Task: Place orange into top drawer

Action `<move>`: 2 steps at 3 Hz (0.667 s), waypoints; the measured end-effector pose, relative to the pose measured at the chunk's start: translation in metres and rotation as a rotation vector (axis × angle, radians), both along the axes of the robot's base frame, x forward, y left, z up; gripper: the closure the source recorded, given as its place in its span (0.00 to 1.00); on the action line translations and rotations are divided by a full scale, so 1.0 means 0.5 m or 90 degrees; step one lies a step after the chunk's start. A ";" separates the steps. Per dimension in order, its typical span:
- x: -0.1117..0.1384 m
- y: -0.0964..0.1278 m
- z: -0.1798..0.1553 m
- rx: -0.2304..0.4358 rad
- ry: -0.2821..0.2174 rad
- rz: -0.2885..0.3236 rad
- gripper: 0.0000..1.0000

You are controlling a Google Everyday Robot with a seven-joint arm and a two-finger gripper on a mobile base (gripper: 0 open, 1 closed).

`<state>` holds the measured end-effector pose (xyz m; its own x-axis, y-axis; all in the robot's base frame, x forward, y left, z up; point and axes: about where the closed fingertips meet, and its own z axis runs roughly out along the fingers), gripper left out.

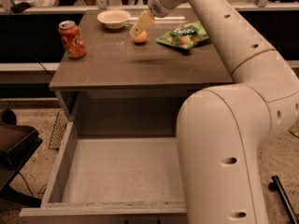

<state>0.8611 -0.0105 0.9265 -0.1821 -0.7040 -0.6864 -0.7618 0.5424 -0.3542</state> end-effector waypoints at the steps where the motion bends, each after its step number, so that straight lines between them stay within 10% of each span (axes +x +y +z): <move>1: 0.026 0.014 -0.062 0.058 0.034 0.001 0.00; 2: 0.052 0.028 -0.111 0.098 0.057 0.002 0.00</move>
Offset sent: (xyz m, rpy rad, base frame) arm 0.0578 0.0121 -0.0691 0.2305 0.1210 -0.0018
